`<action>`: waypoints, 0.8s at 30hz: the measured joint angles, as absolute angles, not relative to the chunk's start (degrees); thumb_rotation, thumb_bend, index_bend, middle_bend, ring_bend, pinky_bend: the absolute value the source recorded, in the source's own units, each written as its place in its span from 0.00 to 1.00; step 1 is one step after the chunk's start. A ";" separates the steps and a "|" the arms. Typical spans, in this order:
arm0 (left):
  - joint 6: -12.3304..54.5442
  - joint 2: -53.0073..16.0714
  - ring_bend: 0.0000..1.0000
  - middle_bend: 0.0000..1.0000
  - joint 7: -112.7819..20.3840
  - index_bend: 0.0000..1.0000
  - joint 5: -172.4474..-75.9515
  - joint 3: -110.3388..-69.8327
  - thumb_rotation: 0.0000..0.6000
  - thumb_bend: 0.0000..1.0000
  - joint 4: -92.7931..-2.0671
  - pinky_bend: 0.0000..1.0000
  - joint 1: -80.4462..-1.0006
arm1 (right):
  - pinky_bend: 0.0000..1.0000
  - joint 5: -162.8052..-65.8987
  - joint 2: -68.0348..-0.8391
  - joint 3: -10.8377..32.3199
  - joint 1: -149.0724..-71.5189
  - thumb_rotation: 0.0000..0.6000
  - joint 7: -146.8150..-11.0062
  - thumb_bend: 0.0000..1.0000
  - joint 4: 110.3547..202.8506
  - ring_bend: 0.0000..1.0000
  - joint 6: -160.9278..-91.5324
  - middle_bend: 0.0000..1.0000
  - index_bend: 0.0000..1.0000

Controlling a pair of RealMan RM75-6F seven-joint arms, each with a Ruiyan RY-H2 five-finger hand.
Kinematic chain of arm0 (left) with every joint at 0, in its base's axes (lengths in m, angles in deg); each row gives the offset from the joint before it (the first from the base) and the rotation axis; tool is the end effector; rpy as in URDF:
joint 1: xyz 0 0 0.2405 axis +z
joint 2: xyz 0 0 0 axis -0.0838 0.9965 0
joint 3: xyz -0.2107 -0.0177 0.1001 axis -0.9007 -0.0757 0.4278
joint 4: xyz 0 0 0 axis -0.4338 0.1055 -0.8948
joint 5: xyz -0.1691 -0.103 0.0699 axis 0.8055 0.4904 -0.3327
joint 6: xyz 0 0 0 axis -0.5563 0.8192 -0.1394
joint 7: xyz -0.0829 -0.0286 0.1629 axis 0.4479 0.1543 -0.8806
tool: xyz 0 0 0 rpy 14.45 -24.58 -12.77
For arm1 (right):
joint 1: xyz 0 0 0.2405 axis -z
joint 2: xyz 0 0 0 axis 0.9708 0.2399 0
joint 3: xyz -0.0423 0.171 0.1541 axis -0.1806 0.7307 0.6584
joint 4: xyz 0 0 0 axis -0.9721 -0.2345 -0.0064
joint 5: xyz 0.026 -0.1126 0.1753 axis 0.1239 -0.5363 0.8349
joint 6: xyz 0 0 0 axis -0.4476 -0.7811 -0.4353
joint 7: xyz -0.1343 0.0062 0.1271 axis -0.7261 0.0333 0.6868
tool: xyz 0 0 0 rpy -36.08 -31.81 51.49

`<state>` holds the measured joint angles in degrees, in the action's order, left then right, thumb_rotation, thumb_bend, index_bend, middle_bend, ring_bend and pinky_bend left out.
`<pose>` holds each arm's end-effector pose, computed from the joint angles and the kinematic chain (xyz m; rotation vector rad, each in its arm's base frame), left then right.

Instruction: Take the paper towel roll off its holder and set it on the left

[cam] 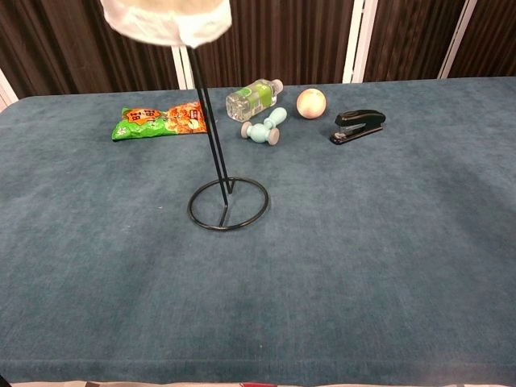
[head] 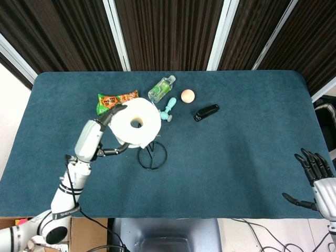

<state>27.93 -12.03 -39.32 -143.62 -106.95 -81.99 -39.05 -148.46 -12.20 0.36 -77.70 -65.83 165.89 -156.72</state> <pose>-0.0267 0.3439 0.1186 -1.4815 -1.0445 -1.8202 -0.2949 -0.1910 0.1813 1.4605 -0.8396 1.0659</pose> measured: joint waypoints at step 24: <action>37.48 -6.50 0.46 0.61 -35.34 0.61 -140.98 -98.29 1.00 0.33 -71.58 0.44 -26.57 | 0.13 -148.39 -12.19 -0.11 -78.22 1.00 -66.79 0.12 166.55 0.00 -154.85 0.00 0.00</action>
